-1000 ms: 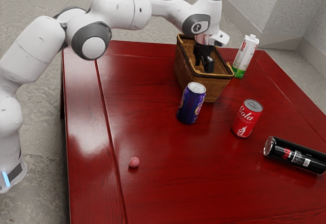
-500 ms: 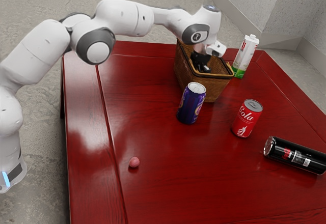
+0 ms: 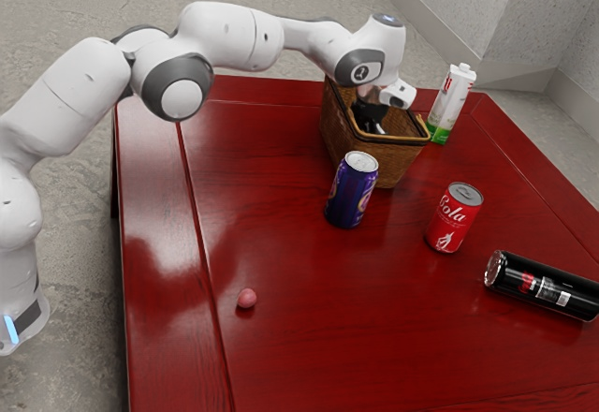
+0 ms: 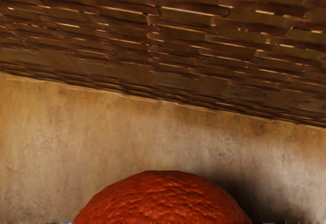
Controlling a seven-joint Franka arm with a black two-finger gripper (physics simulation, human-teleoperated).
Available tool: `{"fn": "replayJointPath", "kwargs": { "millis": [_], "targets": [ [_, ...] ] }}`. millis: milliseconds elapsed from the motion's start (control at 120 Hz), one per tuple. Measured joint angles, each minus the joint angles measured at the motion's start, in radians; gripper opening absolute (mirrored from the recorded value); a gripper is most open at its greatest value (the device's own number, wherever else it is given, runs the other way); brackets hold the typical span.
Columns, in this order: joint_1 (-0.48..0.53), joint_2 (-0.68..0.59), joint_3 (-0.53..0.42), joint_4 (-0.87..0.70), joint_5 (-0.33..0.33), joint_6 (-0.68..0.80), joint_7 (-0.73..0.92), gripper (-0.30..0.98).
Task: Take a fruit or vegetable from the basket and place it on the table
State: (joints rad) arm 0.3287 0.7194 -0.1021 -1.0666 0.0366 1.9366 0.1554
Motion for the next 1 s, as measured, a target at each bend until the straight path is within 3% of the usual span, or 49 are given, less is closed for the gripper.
{"fn": "replayJointPath", "kwargs": {
  "millis": [400,508,600,692,775,883,1000],
  "targets": [
    [-0.008,-0.116,-0.013,0.055,0.016,-0.126,-0.009,0.34],
    [-0.045,-0.215,-0.013,0.063,0.039,-0.185,-0.012,0.34],
    [-0.165,-0.32,0.105,0.037,0.049,-0.245,-0.015,0.34],
    [-0.223,-0.586,0.184,-0.243,0.057,-0.281,-0.025,0.35],
    [-0.21,-0.763,0.237,-0.479,0.061,-0.296,-0.035,0.36],
    [-0.197,-0.869,0.258,-0.709,0.063,-0.257,-0.052,0.35],
    [-0.227,-0.896,0.271,-0.892,0.065,-0.144,-0.071,0.33]
  ]
}}
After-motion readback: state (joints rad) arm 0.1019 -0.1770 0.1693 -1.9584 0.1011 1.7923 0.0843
